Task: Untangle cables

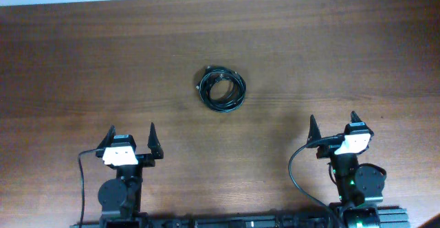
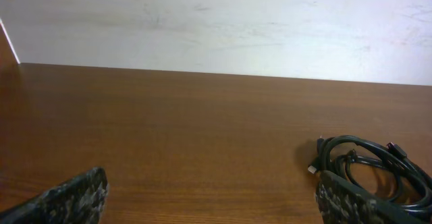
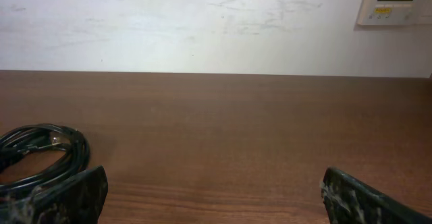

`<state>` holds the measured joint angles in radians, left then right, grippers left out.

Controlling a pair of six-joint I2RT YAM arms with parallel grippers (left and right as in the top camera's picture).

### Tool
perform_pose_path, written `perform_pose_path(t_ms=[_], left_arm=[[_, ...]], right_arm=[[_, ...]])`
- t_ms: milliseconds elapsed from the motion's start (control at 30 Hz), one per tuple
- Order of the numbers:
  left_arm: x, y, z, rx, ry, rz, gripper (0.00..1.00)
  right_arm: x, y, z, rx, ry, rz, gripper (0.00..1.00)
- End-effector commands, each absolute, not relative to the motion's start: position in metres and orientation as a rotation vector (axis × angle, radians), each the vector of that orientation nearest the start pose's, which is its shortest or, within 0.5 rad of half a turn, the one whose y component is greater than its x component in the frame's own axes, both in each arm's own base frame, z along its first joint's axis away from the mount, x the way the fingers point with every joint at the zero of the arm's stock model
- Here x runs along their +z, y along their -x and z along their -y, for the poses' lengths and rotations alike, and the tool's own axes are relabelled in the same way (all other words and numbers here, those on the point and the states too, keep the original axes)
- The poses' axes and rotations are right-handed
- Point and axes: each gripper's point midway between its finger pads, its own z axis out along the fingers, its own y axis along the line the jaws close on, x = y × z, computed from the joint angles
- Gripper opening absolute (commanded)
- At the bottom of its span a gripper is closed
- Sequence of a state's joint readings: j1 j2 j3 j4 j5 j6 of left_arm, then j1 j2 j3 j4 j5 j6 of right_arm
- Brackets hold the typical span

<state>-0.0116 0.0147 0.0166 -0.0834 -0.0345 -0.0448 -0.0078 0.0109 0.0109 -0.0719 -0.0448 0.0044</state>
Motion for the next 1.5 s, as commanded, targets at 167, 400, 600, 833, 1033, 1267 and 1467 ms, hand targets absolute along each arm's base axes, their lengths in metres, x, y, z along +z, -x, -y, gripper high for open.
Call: perform_pose_path(t_ms=[167,400,600,833,1033,1267,1467], left_arm=[[0.157,-0.246,-0.006,0.01,0.053,-1.647,0.99],[0.157,-0.246,-0.006,0.011,0.053,-1.647,0.99],[0.157,-0.246,-0.006,0.011,0.053,-1.647,0.99],[0.164,-0.246,0.0,-0.019,0.028,-1.619,0.99],[0.206,-0.233,0.061,-0.285,-0.275,-1.43,0.99],[0.288,-0.215,0.069,-0.301,-0.328,-1.381,0.99],[0.297,-0.258,0.08,-0.399,-0.403,-1.851,0.99]], right_arm=[[0.156,-0.246,-0.003,0.034,0.007,-1.647,0.98],[0.156,-0.246,-0.003,0.034,0.007,-1.647,0.98],[0.156,-0.246,-0.003,0.034,0.007,-1.647,0.98],[0.156,-0.246,-0.003,0.033,0.006,-1.647,0.98],[0.156,-0.246,-0.003,0.034,0.007,-1.647,0.98],[0.157,-0.246,-0.003,0.032,0.006,-1.644,0.98],[0.17,-0.213,-0.101,0.968,0.017,-1.678,0.98]])
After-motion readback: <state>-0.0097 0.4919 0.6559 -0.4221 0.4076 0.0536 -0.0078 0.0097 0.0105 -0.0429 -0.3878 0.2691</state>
